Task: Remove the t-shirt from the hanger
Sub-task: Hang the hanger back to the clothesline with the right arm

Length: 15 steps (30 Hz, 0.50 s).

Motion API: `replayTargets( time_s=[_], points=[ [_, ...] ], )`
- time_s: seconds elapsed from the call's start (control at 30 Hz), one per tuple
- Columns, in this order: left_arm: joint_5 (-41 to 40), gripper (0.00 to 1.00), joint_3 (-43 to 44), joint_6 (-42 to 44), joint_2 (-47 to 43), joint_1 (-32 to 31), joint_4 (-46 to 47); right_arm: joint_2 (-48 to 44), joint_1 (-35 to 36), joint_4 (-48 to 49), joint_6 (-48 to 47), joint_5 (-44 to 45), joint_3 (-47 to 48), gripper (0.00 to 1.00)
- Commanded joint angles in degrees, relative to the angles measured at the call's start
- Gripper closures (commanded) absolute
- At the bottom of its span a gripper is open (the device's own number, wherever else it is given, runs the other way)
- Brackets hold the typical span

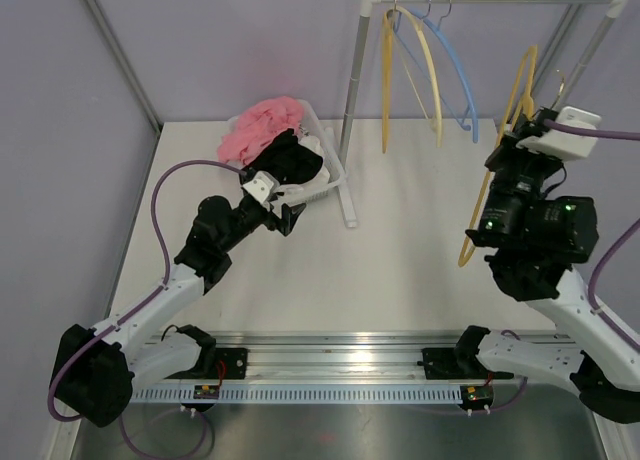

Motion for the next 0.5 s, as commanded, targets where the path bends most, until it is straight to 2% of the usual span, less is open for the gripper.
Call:
replayTargets(
  time_s=[0.0, 0.03, 0.07, 0.1, 0.13, 0.23, 0.3, 0.33, 0.47],
  points=[
    [-1.1, 0.07, 0.1, 0.9, -0.5, -0.4, 2.7, 2.0, -5.9, -0.4, -1.4, 2.5, 1.9, 1.0],
    [-1.0, 0.06, 0.1, 1.0, -0.4, -0.5, 2.6, 2.1, -8.2, -8.5, 5.1, -0.6, 3.5, 1.0],
    [-0.9, 0.06, 0.1, 0.9, -0.5, -0.6, 2.5, 2.3, -14.1, -24.9, 19.0, -3.3, 7.4, 1.0],
    [-0.8, 0.06, 0.2, 1.0, -0.4, -0.6, 2.4, 3.5, -17.0, -30.9, 23.5, -6.0, 8.9, 1.0],
    [-0.6, 0.06, 0.2, 1.2, -0.4, -0.6, 2.1, 4.3, -21.4, -33.9, 26.5, -8.2, 10.2, 1.0],
    [-0.7, 0.06, 0.1, 1.1, -0.6, -0.8, 2.1, 8.2, -25.3, -35.0, 27.2, -9.8, 11.4, 1.0],
    [-0.7, 0.06, 0.0, 1.4, -0.7, -0.9, 2.0, 11.2, -30.3, -44.7, 34.8, -15.9, 16.0, 1.0],
    [-0.7, 0.06, 0.0, 1.4, -0.7, -0.9, 2.0, 12.3, -32.1, -47.4, 37.3, -22.9, 17.7, 1.0],
    [-0.3, 0.06, -0.3, 1.5, -1.0, -1.0, 1.6, 19.1, -38.7, -54.7, 41.4, -29.5, 25.1, 1.0]
  ],
)
